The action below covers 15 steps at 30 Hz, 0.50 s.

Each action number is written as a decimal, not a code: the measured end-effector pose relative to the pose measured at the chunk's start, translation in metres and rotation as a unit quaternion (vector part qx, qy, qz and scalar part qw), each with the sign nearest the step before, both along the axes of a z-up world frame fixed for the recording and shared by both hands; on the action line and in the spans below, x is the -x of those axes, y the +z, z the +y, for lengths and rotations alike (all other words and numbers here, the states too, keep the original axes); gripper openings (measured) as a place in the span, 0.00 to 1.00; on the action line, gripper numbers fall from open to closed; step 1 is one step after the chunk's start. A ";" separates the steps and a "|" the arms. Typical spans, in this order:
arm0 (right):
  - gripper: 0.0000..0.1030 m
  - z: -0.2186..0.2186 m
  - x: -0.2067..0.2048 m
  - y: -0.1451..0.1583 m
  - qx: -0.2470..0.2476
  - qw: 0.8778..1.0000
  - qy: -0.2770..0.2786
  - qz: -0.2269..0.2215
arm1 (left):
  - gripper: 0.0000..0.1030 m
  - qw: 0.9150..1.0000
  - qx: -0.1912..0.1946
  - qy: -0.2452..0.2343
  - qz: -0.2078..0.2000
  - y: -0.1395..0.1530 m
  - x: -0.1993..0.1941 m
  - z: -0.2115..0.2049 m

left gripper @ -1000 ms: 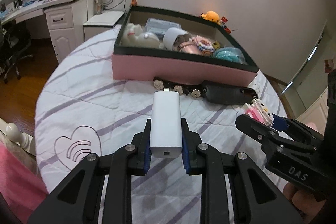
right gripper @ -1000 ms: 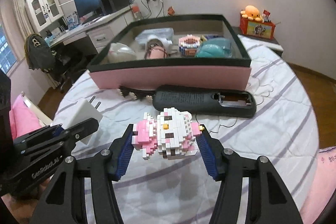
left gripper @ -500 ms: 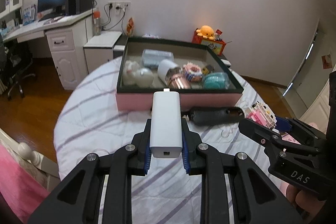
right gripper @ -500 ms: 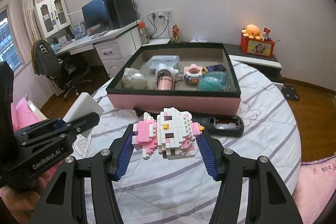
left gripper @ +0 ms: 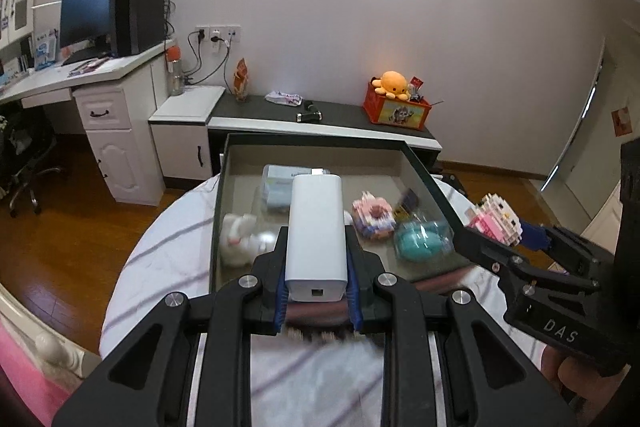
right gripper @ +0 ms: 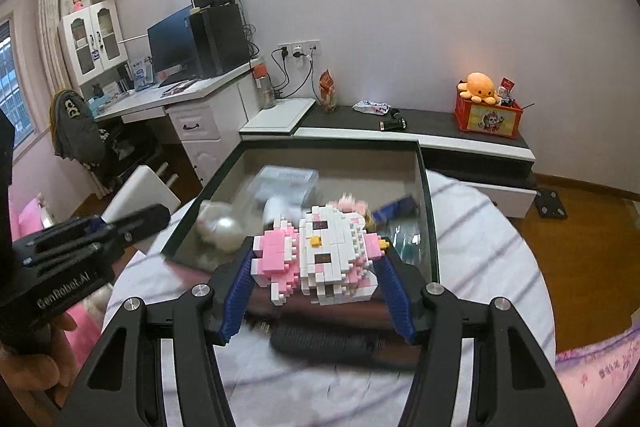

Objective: Organize rigid objects
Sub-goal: 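Carry the charger and block figure into the pink box and release both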

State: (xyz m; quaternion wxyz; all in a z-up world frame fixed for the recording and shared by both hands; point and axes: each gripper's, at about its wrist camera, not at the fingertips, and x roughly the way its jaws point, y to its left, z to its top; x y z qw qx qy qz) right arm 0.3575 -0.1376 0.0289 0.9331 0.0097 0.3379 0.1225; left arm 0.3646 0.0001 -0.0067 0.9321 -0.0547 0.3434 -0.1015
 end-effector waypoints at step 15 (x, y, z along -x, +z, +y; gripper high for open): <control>0.58 -0.005 -0.124 -0.045 0.015 0.998 -0.020 0.057 | 0.23 0.998 -0.027 -0.009 0.054 -0.050 -0.113 -0.024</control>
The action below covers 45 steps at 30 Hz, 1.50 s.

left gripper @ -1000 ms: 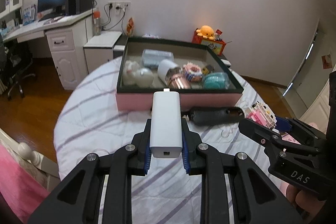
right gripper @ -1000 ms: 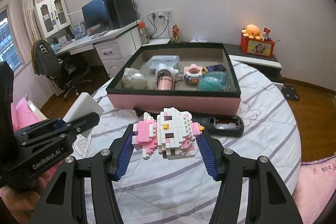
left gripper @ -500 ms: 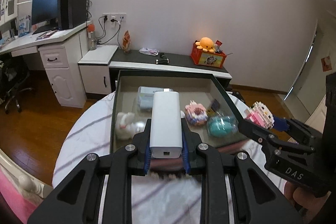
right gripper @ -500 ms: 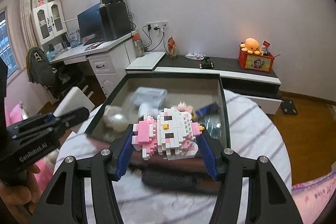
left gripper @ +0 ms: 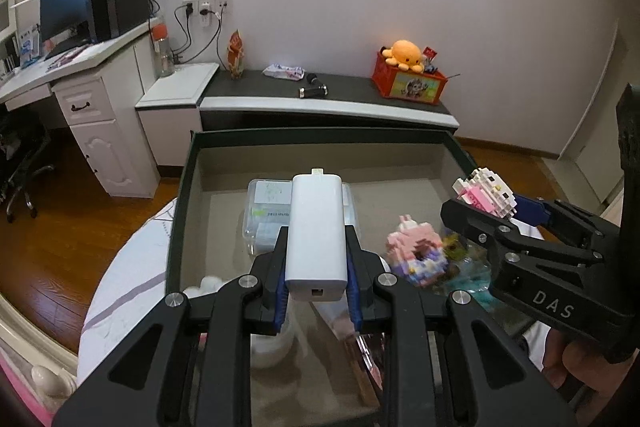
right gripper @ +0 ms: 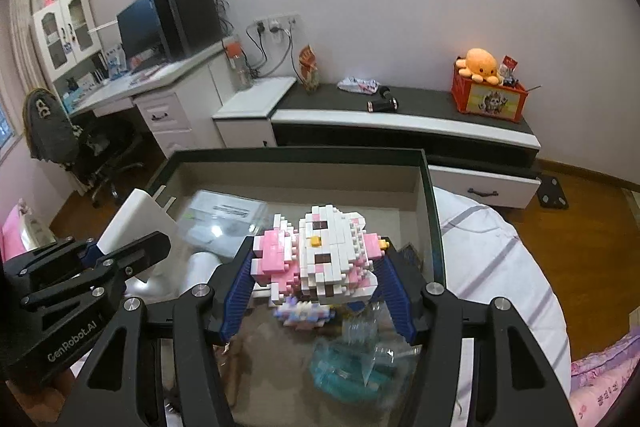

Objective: Organize rigid objects
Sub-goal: 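Carry the charger and block figure into the pink box and release both, then withdraw both grippers from the box back over the table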

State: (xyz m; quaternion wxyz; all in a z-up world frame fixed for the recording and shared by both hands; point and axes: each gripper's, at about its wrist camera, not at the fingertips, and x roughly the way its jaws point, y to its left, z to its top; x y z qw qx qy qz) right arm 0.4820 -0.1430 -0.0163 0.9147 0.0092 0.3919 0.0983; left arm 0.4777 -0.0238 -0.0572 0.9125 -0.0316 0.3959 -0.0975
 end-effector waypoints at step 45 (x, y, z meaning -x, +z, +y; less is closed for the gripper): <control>1.00 0.016 0.238 0.071 -0.028 0.995 -0.031 -0.091 | 1.00 0.993 0.006 0.086 -0.083 0.056 0.256 0.054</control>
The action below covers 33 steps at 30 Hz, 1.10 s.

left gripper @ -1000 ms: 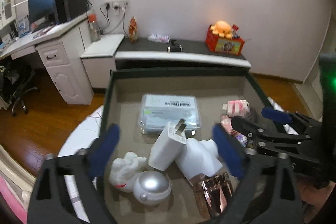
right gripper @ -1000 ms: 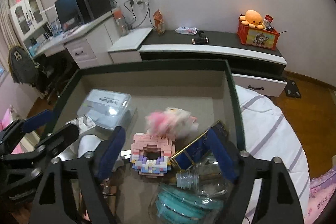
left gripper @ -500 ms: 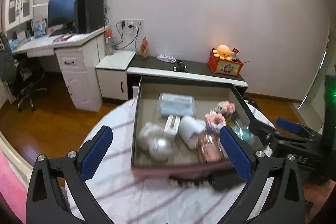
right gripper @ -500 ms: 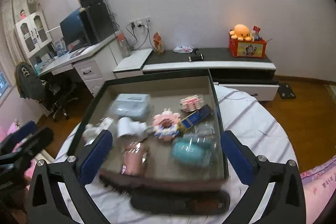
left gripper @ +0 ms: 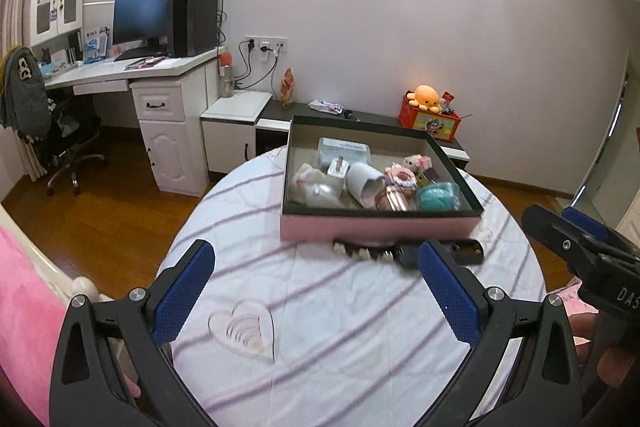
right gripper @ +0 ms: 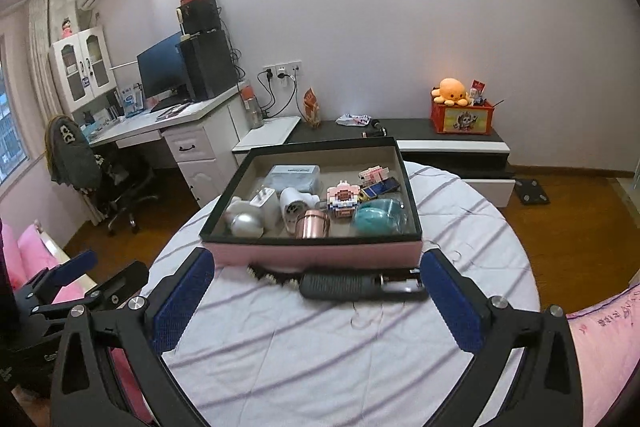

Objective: Organize rigid objects
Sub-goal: 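Withdraw both grippers from the box back over the table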

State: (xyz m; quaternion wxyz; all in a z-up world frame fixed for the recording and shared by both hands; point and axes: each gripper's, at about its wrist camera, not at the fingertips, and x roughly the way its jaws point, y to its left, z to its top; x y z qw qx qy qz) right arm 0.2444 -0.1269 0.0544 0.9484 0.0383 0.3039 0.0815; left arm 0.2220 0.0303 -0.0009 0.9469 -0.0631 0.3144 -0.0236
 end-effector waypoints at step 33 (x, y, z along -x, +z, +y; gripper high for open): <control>1.00 -0.005 0.083 -0.004 0.017 1.000 -0.021 -0.002 | 1.00 1.000 -0.011 -0.004 -0.016 0.008 0.070 -0.007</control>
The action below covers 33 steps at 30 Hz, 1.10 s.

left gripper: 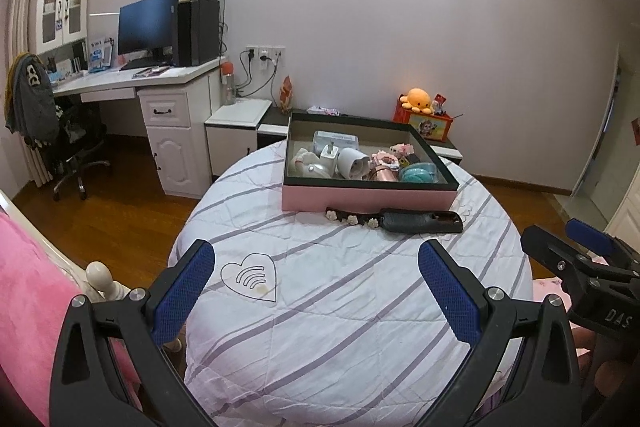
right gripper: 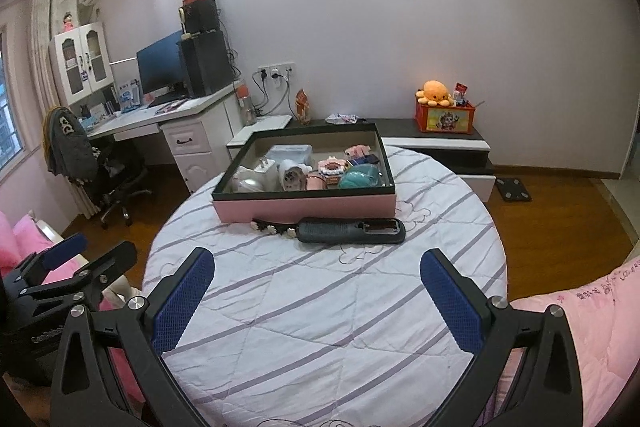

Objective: Organize rigid objects
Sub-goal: 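Withdraw both grippers from the box back over the table, then reach toward the black remote with the right gripper and grasp it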

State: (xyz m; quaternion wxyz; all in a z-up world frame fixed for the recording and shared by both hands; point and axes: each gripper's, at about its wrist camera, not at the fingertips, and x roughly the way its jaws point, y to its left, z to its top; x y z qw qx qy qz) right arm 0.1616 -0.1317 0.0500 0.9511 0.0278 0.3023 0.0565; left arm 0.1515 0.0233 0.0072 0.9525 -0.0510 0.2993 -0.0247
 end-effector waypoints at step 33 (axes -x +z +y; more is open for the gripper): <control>1.00 0.001 -0.181 -0.141 0.135 0.982 -0.007 0.135 | 1.00 0.992 -0.016 -0.020 0.122 -0.102 -0.145 -0.022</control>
